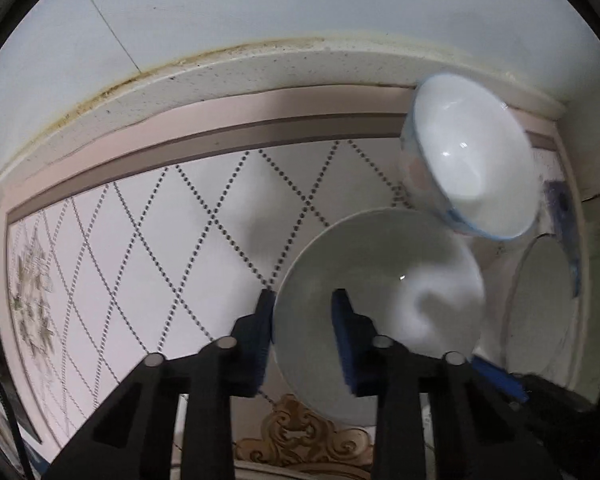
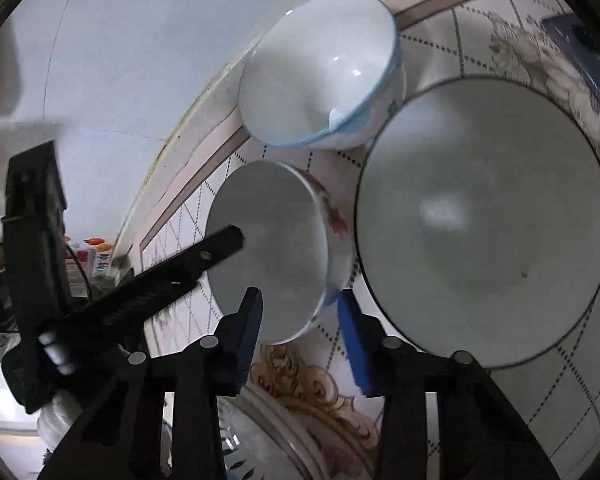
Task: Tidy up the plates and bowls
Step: 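Move both grippers toward the white bowls beside the wall, then close both grippers on the rim of a large white bowl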
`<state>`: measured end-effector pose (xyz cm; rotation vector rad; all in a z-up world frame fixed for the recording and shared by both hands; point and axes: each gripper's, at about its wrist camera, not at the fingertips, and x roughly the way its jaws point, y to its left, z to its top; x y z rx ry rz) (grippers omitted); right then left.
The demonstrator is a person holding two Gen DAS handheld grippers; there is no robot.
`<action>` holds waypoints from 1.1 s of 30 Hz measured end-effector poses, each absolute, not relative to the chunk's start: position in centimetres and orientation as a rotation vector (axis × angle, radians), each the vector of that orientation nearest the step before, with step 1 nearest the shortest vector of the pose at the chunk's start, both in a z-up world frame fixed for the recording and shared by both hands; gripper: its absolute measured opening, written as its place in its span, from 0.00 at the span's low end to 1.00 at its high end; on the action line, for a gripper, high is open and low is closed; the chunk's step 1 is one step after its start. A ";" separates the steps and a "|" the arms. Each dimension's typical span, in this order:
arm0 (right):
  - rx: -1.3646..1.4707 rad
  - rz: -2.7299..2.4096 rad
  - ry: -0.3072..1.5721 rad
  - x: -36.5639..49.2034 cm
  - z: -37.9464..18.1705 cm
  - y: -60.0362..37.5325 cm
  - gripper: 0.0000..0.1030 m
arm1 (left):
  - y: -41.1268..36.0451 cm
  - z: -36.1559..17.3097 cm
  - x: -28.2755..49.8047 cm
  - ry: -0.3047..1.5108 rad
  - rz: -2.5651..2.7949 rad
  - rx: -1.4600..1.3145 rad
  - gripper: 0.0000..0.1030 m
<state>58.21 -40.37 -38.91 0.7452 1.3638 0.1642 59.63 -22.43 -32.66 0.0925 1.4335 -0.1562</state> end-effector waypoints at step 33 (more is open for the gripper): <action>0.588 0.157 1.321 50.6 -35.0 -38.1 0.16 | -21.3 -29.3 48.5 1.341 -0.161 0.064 0.12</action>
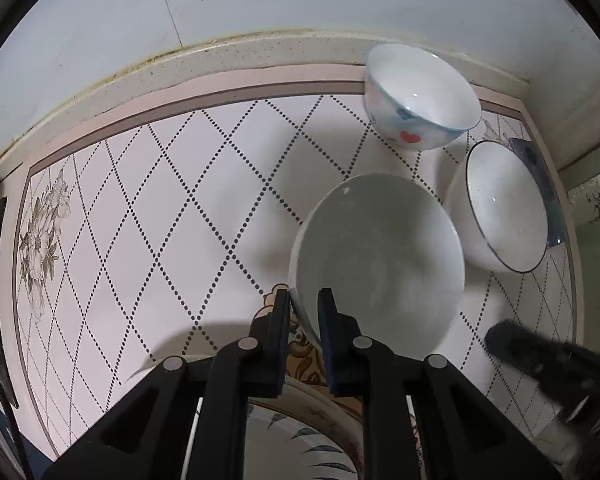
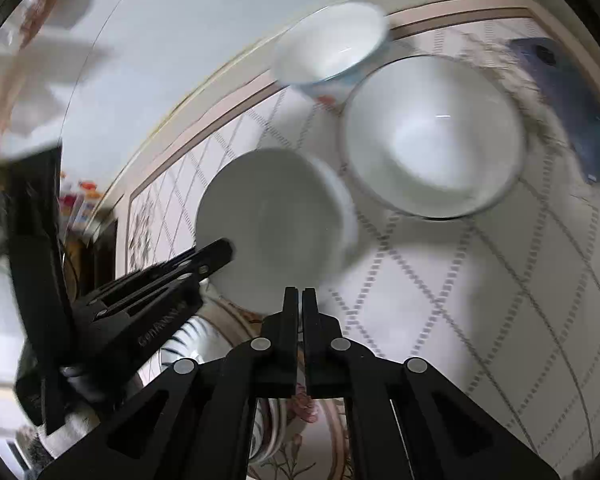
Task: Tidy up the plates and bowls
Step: 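Close both grippers on the rim of a large white bowl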
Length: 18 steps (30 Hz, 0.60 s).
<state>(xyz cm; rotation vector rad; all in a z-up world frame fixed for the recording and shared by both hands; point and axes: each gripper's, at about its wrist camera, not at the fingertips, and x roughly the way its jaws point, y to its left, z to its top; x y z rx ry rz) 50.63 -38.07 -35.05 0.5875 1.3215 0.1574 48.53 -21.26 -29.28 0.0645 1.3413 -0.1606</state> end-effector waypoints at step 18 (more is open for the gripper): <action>0.643 0.163 1.341 54.4 -39.2 -38.7 0.12 | -21.9 -29.1 48.1 1.329 -0.180 0.073 0.10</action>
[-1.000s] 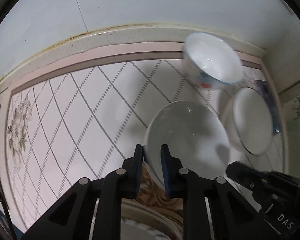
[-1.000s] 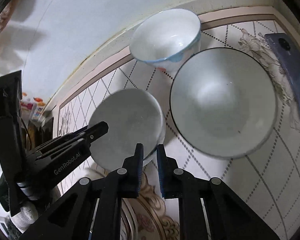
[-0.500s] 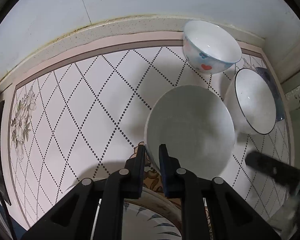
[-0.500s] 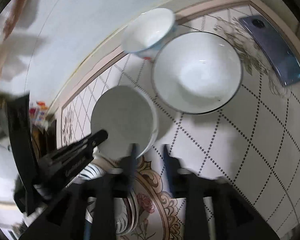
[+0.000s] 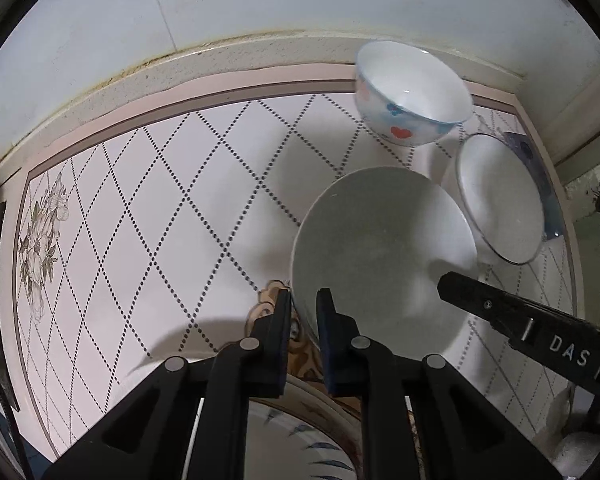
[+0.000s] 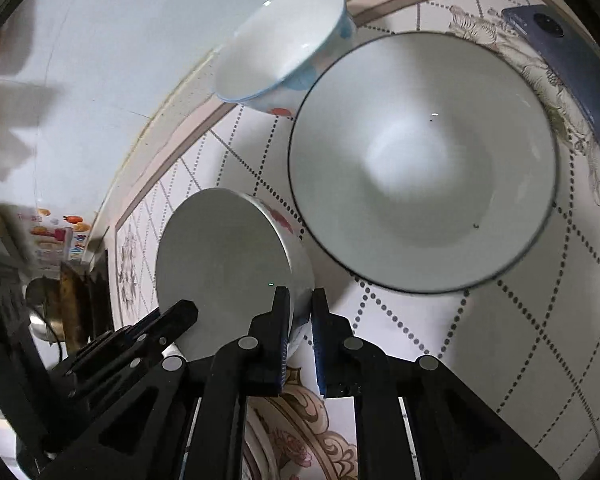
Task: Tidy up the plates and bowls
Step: 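Close both grippers on the rim of a large white bowl, then carry the large white bowl with both grippers onto the blue-rimmed white bowl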
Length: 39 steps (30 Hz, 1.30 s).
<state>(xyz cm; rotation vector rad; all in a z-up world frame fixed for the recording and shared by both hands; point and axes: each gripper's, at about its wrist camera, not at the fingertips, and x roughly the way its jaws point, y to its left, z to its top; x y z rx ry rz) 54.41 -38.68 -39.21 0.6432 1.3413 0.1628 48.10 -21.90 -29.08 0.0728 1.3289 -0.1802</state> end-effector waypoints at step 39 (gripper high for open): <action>0.655 0.085 1.432 37.2 -36.3 -50.5 0.18 | -29.5 -29.7 37.0 1.444 -0.363 0.072 0.12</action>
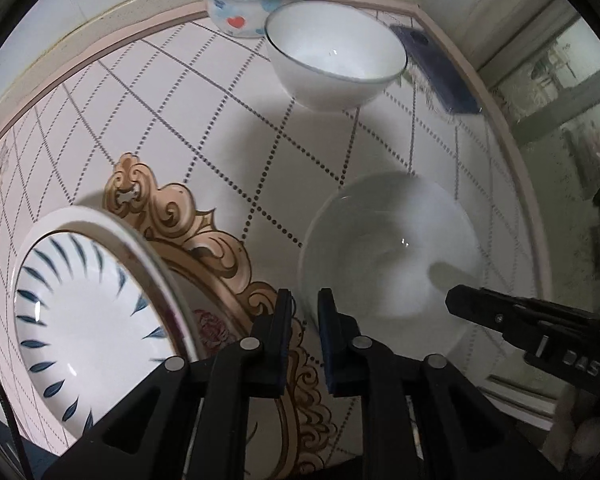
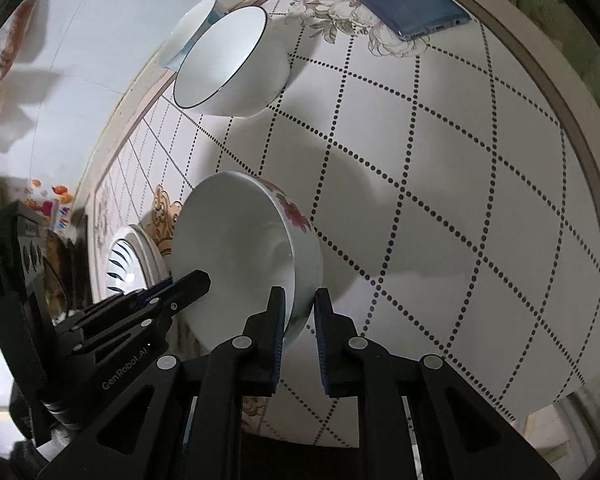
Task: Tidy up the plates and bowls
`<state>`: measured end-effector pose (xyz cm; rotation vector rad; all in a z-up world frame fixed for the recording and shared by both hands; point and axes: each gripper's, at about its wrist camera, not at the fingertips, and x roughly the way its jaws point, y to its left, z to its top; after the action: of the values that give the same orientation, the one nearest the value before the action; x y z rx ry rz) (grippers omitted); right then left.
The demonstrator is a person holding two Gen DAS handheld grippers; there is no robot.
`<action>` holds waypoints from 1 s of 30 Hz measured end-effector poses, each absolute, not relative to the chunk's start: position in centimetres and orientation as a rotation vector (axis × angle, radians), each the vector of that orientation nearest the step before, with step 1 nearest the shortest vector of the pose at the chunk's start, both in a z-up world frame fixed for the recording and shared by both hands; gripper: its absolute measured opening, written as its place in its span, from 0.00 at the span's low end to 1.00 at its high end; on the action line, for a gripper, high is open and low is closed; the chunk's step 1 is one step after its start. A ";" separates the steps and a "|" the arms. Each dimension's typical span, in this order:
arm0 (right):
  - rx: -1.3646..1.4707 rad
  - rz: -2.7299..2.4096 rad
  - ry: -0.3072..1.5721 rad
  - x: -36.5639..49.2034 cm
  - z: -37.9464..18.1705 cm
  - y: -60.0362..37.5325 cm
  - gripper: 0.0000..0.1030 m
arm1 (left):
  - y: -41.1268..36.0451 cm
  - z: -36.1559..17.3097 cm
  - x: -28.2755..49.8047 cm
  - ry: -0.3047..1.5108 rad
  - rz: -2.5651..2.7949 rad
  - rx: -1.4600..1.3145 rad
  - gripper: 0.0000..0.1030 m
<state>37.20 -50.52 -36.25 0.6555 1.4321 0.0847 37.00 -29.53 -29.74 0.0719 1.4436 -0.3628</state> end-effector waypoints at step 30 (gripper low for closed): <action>0.764 0.102 1.306 54.5 -37.4 -56.1 0.16 | -33.4 -32.0 54.3 1.439 -0.308 0.039 0.09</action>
<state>54.53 -56.12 -37.42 0.7642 1.3058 0.1017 54.31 -33.43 -31.98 0.0391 1.4389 -0.3077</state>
